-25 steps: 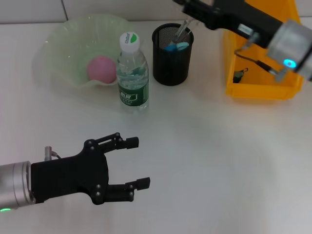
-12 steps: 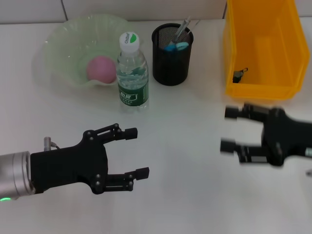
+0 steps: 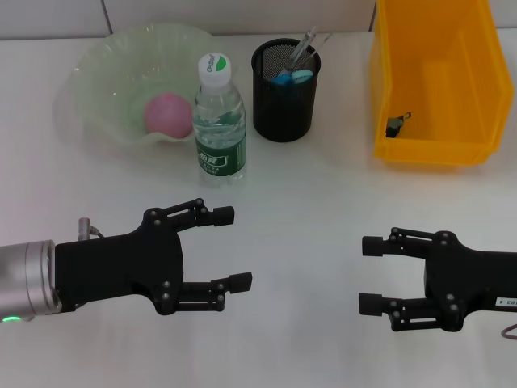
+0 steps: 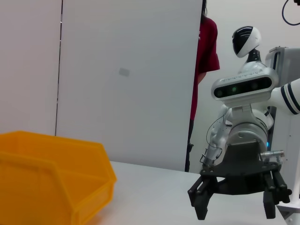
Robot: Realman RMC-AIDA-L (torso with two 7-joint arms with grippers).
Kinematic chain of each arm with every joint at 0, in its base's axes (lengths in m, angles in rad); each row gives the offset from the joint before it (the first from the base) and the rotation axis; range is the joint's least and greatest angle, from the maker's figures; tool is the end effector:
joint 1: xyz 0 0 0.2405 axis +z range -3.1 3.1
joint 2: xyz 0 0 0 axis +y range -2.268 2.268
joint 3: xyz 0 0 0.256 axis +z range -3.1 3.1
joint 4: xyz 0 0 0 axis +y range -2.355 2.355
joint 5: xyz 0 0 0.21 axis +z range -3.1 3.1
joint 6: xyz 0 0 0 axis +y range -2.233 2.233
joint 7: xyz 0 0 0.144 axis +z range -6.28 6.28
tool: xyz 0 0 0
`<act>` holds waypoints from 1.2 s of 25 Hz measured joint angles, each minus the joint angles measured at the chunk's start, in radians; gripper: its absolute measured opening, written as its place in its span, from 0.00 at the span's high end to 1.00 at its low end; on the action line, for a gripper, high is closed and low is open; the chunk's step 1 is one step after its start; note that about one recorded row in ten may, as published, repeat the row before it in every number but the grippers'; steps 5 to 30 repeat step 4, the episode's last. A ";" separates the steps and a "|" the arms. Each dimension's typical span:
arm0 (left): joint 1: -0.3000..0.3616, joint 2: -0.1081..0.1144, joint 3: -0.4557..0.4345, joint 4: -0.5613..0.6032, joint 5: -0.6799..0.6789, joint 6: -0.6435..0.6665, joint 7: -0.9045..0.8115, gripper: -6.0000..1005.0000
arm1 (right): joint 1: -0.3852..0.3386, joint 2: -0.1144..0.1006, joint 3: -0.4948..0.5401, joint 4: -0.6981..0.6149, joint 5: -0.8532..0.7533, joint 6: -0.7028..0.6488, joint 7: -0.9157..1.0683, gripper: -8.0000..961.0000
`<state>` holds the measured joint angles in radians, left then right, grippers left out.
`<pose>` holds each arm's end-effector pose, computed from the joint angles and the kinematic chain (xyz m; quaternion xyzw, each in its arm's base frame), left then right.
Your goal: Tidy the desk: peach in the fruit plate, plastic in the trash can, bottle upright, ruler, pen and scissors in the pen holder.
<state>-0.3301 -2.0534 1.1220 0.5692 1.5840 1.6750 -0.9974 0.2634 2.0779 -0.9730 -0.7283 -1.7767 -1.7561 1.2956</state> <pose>-0.2657 0.2553 -0.0295 -0.9403 -0.0831 -0.3222 0.0719 0.2788 0.2420 -0.0103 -0.9363 0.1927 0.2912 0.0386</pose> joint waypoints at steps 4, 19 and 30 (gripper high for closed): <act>0.000 0.001 0.001 0.000 0.001 0.001 0.000 0.14 | 0.001 0.002 0.000 0.003 -0.001 0.015 -0.009 0.13; 0.000 0.001 0.001 0.000 0.001 0.001 0.000 0.14 | 0.001 0.002 0.000 0.003 -0.001 0.015 -0.009 0.13; 0.000 0.001 0.001 0.000 0.001 0.001 0.000 0.14 | 0.001 0.002 0.000 0.003 -0.001 0.015 -0.009 0.13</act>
